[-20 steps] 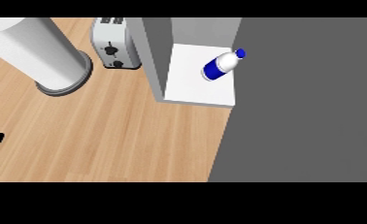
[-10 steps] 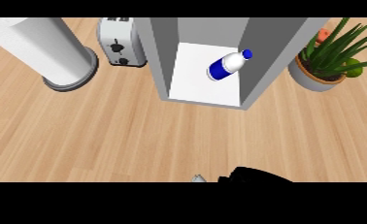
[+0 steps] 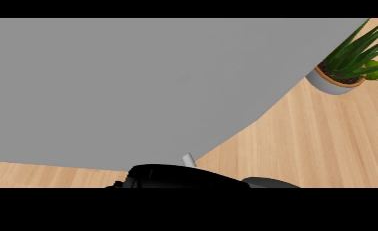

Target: Pick up the bottled water, place it into the cabinet and close the cabinet

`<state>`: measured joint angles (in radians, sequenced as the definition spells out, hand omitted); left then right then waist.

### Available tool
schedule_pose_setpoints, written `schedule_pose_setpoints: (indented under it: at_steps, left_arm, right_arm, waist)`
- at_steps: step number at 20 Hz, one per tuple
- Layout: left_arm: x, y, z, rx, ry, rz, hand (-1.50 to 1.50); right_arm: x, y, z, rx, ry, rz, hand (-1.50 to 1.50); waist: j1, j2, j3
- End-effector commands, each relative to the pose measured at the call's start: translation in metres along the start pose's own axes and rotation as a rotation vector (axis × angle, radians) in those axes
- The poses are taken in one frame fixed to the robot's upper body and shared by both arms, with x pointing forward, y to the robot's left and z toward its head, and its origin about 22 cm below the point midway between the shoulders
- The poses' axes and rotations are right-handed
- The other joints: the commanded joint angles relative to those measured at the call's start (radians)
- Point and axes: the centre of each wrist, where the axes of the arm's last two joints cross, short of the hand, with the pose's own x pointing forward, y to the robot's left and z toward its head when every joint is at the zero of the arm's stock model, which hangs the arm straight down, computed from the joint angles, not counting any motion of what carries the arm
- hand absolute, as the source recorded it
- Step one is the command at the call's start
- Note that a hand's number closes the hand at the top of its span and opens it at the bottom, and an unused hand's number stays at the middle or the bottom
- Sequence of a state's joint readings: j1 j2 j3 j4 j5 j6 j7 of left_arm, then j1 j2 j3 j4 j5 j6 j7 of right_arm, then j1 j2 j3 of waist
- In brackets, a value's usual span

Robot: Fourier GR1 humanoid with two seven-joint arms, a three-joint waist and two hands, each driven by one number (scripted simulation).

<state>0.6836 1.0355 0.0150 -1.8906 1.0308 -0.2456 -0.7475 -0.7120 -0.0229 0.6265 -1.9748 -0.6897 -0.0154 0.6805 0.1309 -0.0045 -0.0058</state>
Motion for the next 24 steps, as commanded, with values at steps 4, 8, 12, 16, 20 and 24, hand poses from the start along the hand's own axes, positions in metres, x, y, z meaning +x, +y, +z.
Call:
schedule_pose_setpoints:
  at_steps: [4,8,12,16,20,24]
  left_arm:
    - [0.021,0.027,0.028,0.052,-0.008,-0.004,-1.50]
    - [0.019,0.040,0.047,0.081,-0.020,-0.019,-1.50]
    - [0.025,0.036,0.063,0.074,-0.026,-0.015,-1.50]
    - [0.021,0.032,0.072,0.102,-0.021,-0.016,-1.50]
    - [0.026,0.032,0.062,0.109,-0.040,-0.033,-1.50]
    - [0.028,0.029,0.073,0.107,-0.017,-0.034,-1.50]
  right_arm:
    - [0.032,-0.034,-0.051,0.020,0.056,-0.074,1.50]
    - [0.005,-0.062,-0.052,-0.011,0.088,-0.195,1.50]
    - [-0.022,-0.086,-0.048,-0.049,0.117,-0.242,1.50]
    - [-0.011,-0.119,-0.034,-0.090,0.095,-0.268,1.50]
    - [-0.035,-0.149,-0.014,-0.152,0.072,-0.262,1.50]
    - [-0.029,-0.164,-0.015,-0.238,0.028,-0.227,1.50]
  waist:
    - [-0.046,0.003,0.005]
    - [-0.084,0.006,0.005]
    - [-0.089,0.006,0.006]
    - [-0.103,0.006,0.006]
    - [-0.112,0.007,0.006]
    - [-0.107,0.005,0.006]
